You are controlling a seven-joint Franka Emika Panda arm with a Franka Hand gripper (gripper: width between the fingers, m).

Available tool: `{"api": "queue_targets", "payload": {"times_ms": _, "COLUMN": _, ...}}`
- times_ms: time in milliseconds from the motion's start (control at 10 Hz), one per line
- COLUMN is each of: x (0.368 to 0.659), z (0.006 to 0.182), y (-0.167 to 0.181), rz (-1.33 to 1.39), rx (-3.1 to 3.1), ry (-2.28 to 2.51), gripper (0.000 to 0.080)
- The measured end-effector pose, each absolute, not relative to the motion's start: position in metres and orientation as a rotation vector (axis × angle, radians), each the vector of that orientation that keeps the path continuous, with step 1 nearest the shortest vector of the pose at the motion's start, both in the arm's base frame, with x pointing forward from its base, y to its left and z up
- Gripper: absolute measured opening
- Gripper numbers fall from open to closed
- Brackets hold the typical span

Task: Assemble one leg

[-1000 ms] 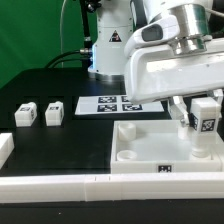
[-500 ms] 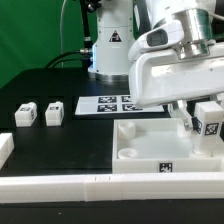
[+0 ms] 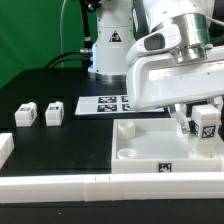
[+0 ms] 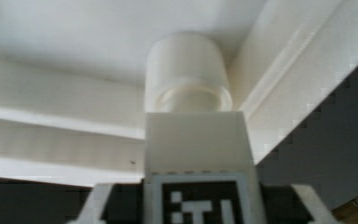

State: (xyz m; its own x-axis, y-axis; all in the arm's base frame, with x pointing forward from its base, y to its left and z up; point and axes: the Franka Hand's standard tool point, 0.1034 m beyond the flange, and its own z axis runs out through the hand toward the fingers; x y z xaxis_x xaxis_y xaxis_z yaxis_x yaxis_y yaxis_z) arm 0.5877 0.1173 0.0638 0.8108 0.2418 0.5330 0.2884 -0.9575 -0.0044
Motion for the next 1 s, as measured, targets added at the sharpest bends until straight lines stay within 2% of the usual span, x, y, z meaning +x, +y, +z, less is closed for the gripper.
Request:
{"api": "queue_targets", "payload": {"times_ms": 100, "x": 0.588, "z": 0.065, "y": 0.118, "rz": -0.83, "rx": -2.909, "ry": -0.429, "gripper": 0.0287}}
{"api": "queue_targets", "payload": {"times_ms": 200, "x": 0.588, "z": 0.068, "y": 0.119, "rz": -0.828, "rx": -2.909, "ry": -0.434, "gripper": 0.037}}
{"api": "queue_targets", "payload": {"times_ms": 300, "x": 0.589, "z": 0.07, "y": 0.121, "rz": -0.834, "rx": -2.906, "ry": -0.438, "gripper": 0.0517}}
{"api": "queue_targets", "payload": {"times_ms": 400, "x": 0.59, "z": 0.073, "y": 0.121, "rz": -0.836, "rx": -2.906, "ry": -0.441, "gripper": 0.0517}}
{"api": "queue_targets", "payload": {"times_ms": 500, "x": 0.592, "z": 0.079, "y": 0.121, "rz": -0.847, "rx": -2.905, "ry": -0.443, "gripper": 0.062}}
{"api": "queue_targets", "payload": {"times_ms": 1000, "x": 0.599, "z": 0.099, "y": 0.117, "rz": -0.877, "rx": -2.903, "ry": -0.448, "gripper": 0.0649}}
